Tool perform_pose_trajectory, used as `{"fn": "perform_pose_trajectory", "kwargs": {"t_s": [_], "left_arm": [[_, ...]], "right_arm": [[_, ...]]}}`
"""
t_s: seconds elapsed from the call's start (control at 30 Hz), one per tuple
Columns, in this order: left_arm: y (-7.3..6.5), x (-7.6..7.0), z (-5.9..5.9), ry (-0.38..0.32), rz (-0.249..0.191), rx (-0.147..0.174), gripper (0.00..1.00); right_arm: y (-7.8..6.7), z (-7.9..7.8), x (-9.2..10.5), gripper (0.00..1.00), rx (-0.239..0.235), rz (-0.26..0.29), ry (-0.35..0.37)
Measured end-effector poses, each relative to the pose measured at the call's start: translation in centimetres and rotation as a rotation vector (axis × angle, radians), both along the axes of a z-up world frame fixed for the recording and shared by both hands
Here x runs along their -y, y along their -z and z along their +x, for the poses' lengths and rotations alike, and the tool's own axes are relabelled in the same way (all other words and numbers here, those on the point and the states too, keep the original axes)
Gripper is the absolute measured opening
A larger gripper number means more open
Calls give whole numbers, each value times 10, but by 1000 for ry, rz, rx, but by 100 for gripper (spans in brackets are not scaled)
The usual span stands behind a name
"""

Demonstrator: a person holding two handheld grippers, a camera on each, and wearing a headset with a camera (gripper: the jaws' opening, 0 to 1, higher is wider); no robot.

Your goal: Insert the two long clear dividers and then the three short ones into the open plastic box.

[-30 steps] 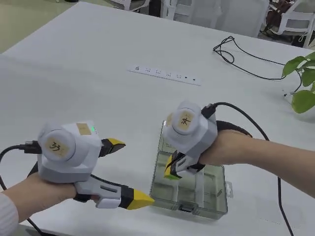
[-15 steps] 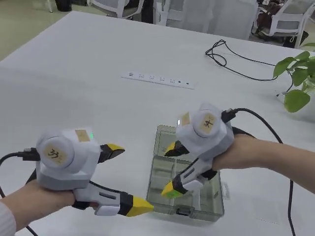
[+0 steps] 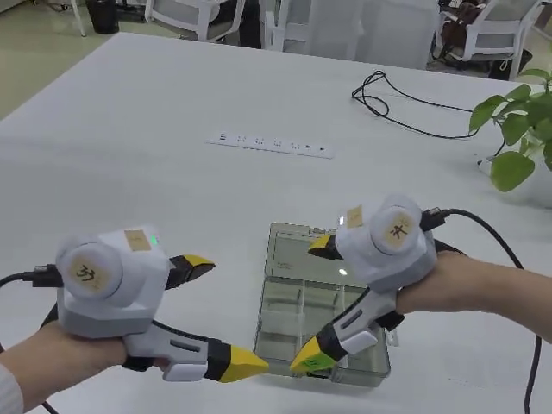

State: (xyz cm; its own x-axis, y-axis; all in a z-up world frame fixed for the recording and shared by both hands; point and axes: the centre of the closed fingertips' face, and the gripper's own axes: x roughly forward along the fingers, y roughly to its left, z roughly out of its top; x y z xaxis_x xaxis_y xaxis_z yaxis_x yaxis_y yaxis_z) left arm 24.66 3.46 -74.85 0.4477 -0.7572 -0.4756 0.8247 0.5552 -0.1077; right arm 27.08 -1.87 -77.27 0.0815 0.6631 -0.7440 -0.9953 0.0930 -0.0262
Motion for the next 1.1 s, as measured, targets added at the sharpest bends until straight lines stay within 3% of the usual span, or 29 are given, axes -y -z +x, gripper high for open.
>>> {"fn": "perform_pose_trajectory", "kwargs": {"t_s": [0.23, 0.37, 0.53, 0.97, 1.1], "left_arm": [[-2, 1, 1, 1, 16, 9, 92], [-4, 6, 0, 0, 13, 14, 91], [-6, 15, -2, 10, 8, 20, 91], [-9, 27, -6, 11, 18, 26, 91], [-10, 28, -6, 9, 26, 29, 91]], "right_arm": [[-9, 6, 29, 100, 29, 48, 89], [-11, 12, 59, 100, 41, 59, 163], [-12, 15, 87, 100, 25, 75, 221], [0, 11, 153, 98, 28, 26, 297], [7, 3, 165, 96, 25, -12, 278]]}}
